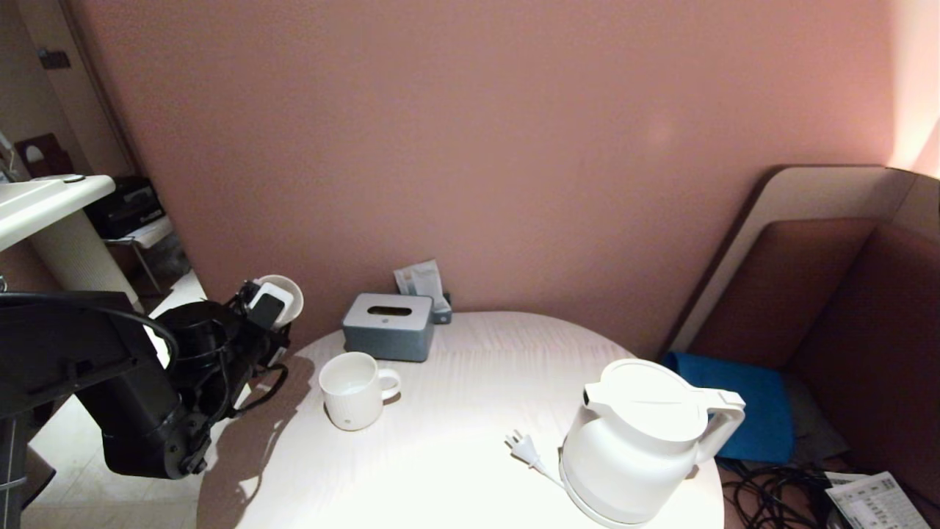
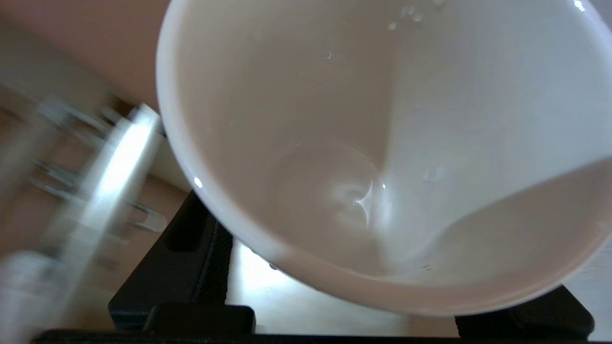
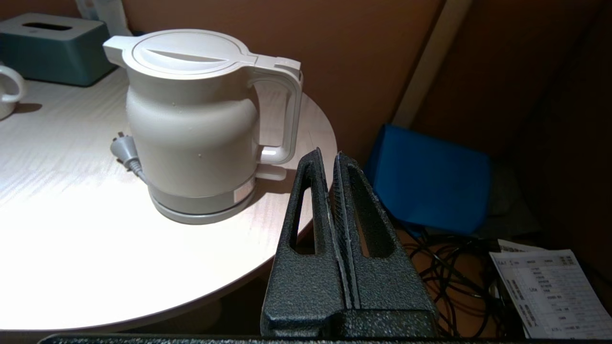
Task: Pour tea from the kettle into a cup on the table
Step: Put the cup down on the table
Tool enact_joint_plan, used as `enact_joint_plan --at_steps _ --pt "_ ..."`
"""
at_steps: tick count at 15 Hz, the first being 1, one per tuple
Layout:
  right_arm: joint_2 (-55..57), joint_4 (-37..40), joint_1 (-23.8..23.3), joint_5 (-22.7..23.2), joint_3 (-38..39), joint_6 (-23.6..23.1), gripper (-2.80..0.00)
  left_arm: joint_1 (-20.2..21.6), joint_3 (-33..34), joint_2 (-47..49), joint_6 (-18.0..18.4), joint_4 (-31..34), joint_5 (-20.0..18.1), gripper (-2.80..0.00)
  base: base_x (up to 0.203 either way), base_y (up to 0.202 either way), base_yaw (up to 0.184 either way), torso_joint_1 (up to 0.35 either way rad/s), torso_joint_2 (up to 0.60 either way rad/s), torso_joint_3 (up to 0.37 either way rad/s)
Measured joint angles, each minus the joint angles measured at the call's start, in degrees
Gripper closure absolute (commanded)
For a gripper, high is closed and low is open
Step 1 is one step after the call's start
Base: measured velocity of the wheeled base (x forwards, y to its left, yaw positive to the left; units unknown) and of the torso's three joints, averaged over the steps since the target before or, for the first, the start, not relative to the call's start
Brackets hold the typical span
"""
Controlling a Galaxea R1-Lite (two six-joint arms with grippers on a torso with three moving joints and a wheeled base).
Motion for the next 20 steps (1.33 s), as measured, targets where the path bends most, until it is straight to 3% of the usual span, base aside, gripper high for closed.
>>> enact_joint_plan --at_steps 3,7,13,20 --pt "0.00 -0.02 -0.02 -0.02 0.02 0.00 0.00 0.17 4.94 1.82 -10.22 -0.12 0.04 0.00 0.000 0.000 0.000 0.000 0.00 0.000" --pt "0.00 -0.02 -0.02 0.00 0.02 0.02 0.00 0.06 9.11 3.44 -19.24 -0.23 -0.01 0.00 0.000 0.000 0.000 0.000 0.00 0.000" --pt "0.00 -0.03 0.00 0.00 0.02 0.02 0.00 0.06 20.34 2.06 -26.97 -2.52 -0.44 0.00 0.000 0.000 0.000 0.000 0.00 0.000" --pt "0.00 -0.02 -0.02 -0.01 0.05 0.01 0.00 -1.24 31.41 0.46 -30.70 -3.16 -4.68 0.00 0.000 0.000 0.000 0.000 0.00 0.000"
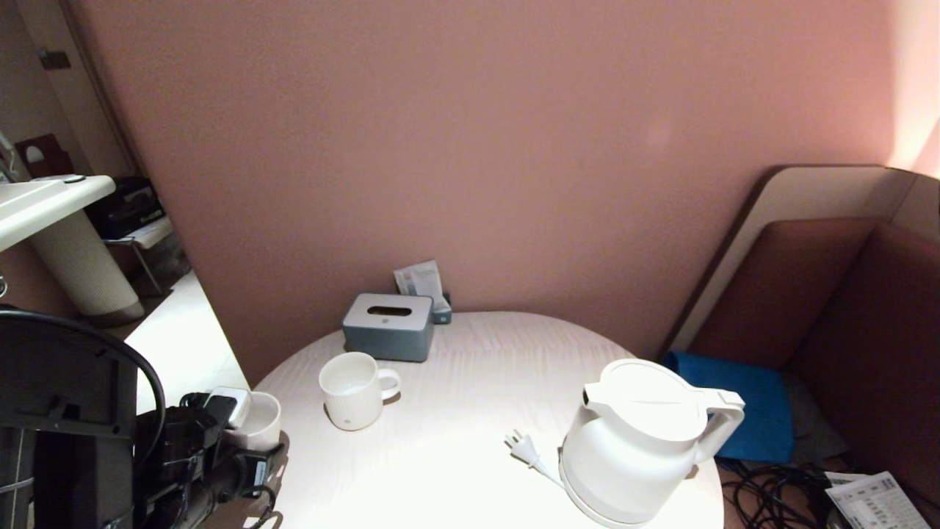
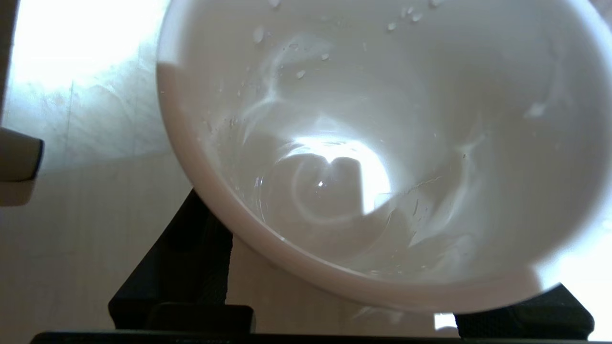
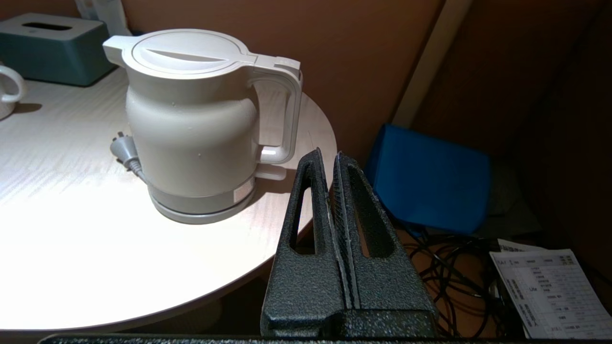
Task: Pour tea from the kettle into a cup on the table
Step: Put the cup down on the table
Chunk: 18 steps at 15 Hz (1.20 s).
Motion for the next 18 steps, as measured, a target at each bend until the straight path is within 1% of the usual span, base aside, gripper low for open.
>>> enact_joint_plan --at_steps 2,7,10,12,14,16,18 --pt "0.00 0.00 0.00 0.01 0.00 0.01 0.00 -1.08 0.76 -0.18 -2.08 0.04 0.18 0.00 0.000 0.000 0.000 0.000 0.00 0.000" --pt "0.00 0.00 0.05 0.01 0.00 0.01 0.00 -2.81 1.13 -0.97 -3.06 0.04 0.35 0.00 0.000 0.000 0.000 0.000 0.00 0.000" --pt "0.00 0.00 0.00 0.01 0.00 0.02 0.00 -6.48 2.88 -0.43 -6.29 0.04 0.61 0.00 0.000 0.000 0.000 0.000 0.00 0.000" --pt "0.00 0.00 0.00 0.01 0.00 -0.01 0.00 -9.75 3.69 0.14 -8.09 0.04 1.62 0.00 0.000 0.000 0.000 0.000 0.00 0.000" --pt "0.00 0.02 0.00 0.01 0.00 -0.01 0.00 -12.61 3.60 1.05 -10.84 0.06 3.39 0.00 0.000 0.000 0.000 0.000 0.00 0.000" --pt "0.00 0.00 0.00 0.01 0.00 0.02 0.00 -15.63 2.74 2.19 -14.39 0.05 3.99 0.00 0.000 0.000 0.000 0.000 0.00 0.000" --pt "0.00 0.00 0.00 0.00 -0.02 0.02 0.00 -18.38 1.97 3.03 -15.82 -0.11 5.51 0.00 0.000 0.000 0.000 0.000 0.00 0.000"
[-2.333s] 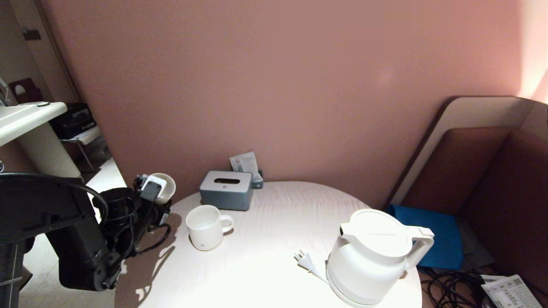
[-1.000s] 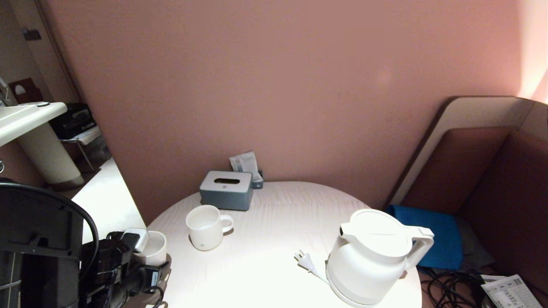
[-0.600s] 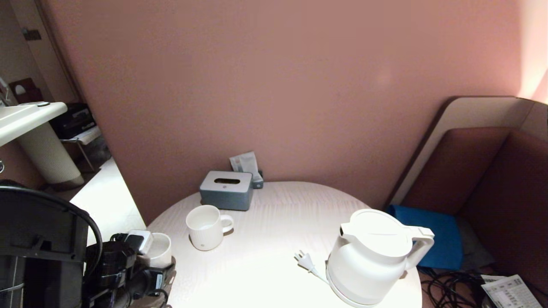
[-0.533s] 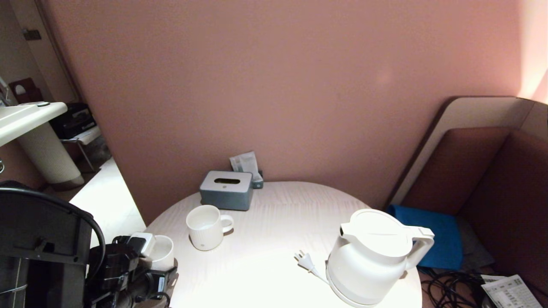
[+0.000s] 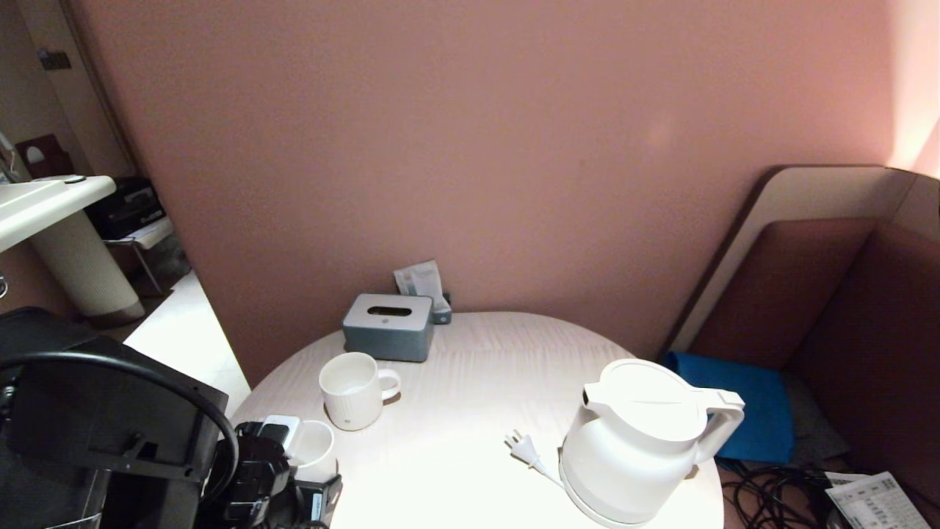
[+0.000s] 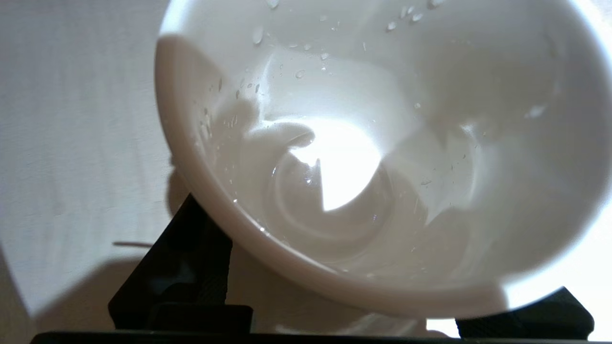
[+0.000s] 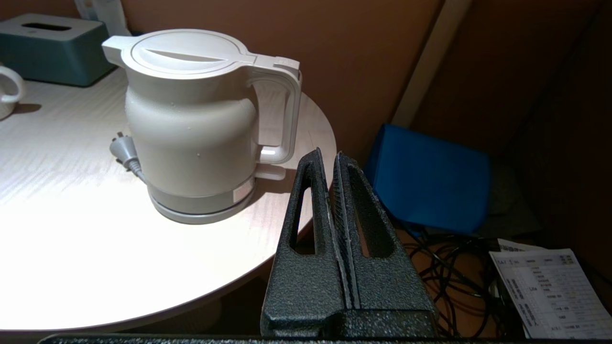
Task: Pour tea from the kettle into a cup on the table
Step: Put the cup down on the table
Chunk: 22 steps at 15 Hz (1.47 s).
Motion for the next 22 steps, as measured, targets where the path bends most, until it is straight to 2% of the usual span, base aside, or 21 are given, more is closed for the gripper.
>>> enact_joint_plan --at_steps 4,7,10,15,16,17,22 --pt "0.00 0.02 0.02 0.01 0.00 -0.02 0.00 -4.09 -1.19 0.86 -0.38 0.00 1.77 0.00 0.000 0.000 0.000 0.000 0.00 0.000" --pt "0.00 0.00 0.00 0.02 0.00 -0.01 0.00 -6.20 -0.74 1.57 -3.17 -0.07 3.89 0.00 0.000 0.000 0.000 0.000 0.00 0.000" --pt "0.00 0.02 0.02 0.01 0.00 0.00 0.00 -6.66 -0.29 2.18 -4.63 -0.24 4.80 0.00 0.000 0.000 0.000 0.000 0.00 0.000" --pt "0.00 0.00 0.00 0.01 0.02 0.00 0.00 -6.86 -0.61 2.62 -4.77 0.06 5.16 0.00 0.000 0.000 0.000 0.000 0.00 0.000" --pt "0.00 0.00 0.00 0.00 0.02 -0.02 0.00 -6.86 -0.63 2.66 -4.70 0.08 5.18 -0.46 0.000 0.000 0.000 0.000 0.00 0.000" --pt "0.00 0.00 0.00 0.01 0.02 -0.02 0.00 -6.88 -0.63 2.71 -4.66 0.11 5.18 -2.80 0.000 0.000 0.000 0.000 0.00 0.000" --pt "0.00 0.03 0.05 -0.01 0.00 -0.02 0.00 -6.94 -0.71 2.75 -4.53 0.54 5.05 -2.80 0.000 0.000 0.000 0.000 0.00 0.000"
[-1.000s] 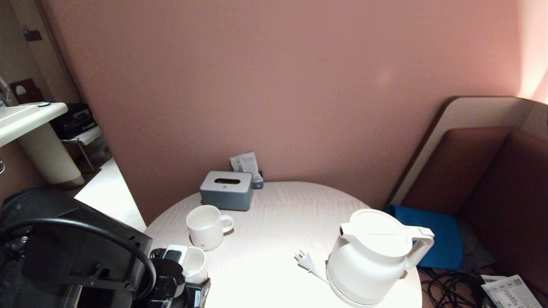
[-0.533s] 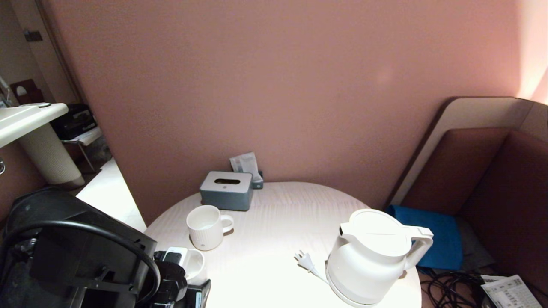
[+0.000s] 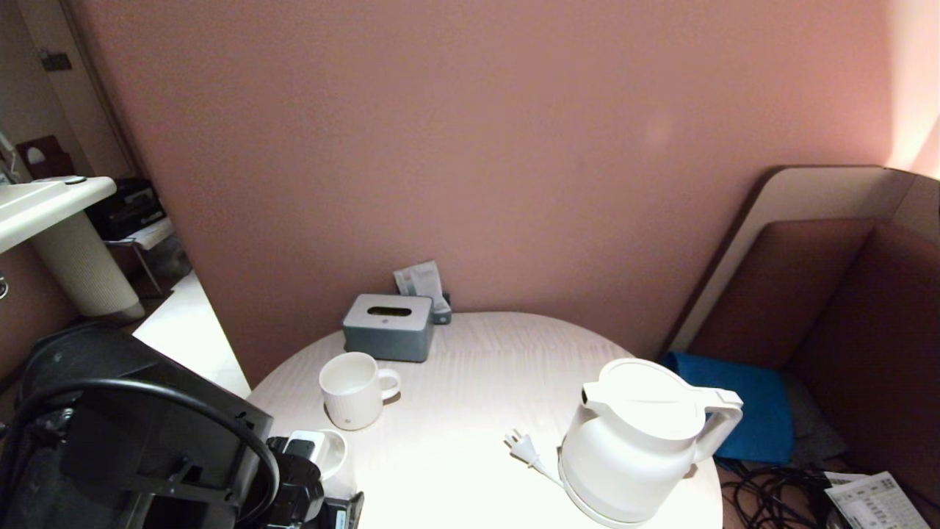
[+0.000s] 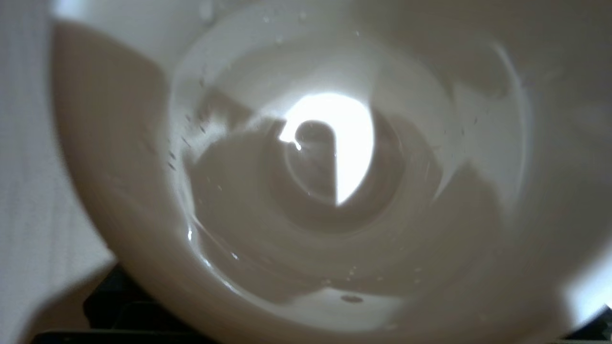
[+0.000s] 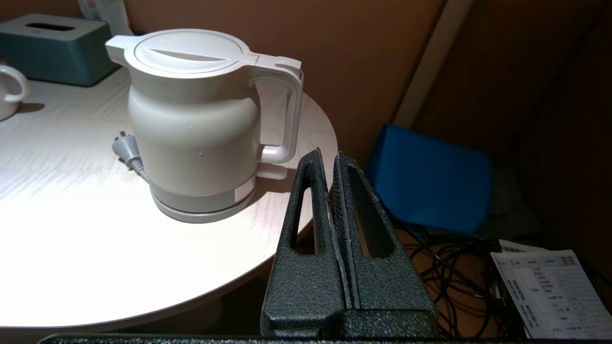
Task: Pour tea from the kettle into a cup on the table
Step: Put the cup down on the table
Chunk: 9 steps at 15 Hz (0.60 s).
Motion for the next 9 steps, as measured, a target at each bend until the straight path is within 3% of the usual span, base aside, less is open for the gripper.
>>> enact_joint_plan --at_steps 5,9 --pt "0.00 0.00 -0.05 0.02 0.00 0.02 0.00 0.00 0.52 -1.04 -0.04 -0.23 0.05 -2.80 0.000 0.000 0.000 0.000 0.00 0.000" --pt "0.00 -0.03 -0.03 0.02 -0.05 0.02 0.00 0.06 4.79 -3.59 0.26 -0.30 -0.02 -2.80 0.000 0.000 0.000 0.000 0.00 0.000"
